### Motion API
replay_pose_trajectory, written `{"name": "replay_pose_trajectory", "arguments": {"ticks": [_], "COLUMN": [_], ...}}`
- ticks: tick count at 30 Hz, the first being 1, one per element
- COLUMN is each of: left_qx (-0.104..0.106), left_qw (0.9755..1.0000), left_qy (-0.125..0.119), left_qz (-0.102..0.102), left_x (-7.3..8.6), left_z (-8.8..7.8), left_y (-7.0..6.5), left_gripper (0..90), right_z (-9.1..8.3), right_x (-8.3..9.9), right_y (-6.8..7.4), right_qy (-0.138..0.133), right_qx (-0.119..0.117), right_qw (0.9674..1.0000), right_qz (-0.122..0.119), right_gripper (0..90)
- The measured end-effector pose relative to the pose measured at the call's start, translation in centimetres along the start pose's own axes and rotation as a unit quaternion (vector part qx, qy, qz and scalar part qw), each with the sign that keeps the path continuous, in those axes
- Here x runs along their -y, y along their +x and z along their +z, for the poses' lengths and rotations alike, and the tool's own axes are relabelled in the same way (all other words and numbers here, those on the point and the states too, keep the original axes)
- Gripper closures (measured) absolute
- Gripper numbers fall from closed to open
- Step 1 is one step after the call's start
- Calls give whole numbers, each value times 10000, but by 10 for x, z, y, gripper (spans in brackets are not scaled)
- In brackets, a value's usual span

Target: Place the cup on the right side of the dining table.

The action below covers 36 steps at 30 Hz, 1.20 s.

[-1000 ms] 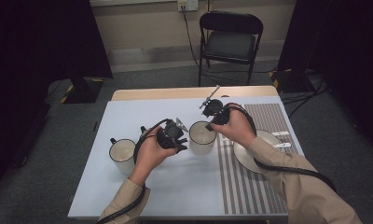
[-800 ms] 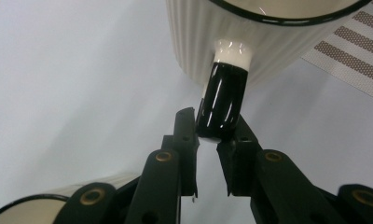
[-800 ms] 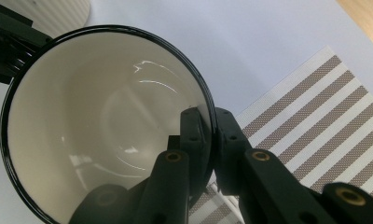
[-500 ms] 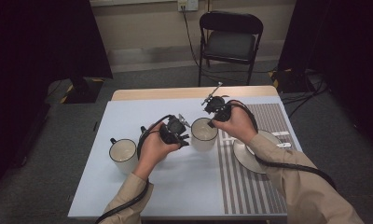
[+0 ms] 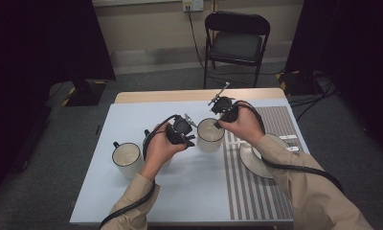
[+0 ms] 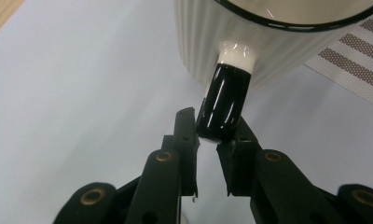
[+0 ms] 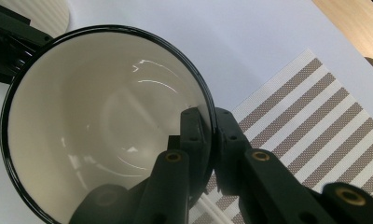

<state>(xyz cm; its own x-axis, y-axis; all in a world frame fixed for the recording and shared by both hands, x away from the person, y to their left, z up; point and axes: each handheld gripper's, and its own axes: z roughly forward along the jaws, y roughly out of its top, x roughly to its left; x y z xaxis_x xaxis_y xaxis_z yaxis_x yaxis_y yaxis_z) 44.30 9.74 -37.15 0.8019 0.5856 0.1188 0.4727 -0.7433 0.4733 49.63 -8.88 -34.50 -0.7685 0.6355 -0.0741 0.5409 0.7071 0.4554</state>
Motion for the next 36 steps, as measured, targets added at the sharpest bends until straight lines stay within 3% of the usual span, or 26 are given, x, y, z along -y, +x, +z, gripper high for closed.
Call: {"name": "replay_pose_trajectory", "arguments": {"ticks": [36], "left_qx": [-209], "left_qw": [9997], "left_qy": [71], "left_qz": [47], "left_x": [-22], "left_z": [10], "left_y": [15], "left_gripper": [778], "right_z": [6], "right_x": [-5], "right_y": [-23], "right_qy": [-128], "right_qx": [79], "right_qw": [9998], "right_qz": [135], "right_gripper": [842]}}
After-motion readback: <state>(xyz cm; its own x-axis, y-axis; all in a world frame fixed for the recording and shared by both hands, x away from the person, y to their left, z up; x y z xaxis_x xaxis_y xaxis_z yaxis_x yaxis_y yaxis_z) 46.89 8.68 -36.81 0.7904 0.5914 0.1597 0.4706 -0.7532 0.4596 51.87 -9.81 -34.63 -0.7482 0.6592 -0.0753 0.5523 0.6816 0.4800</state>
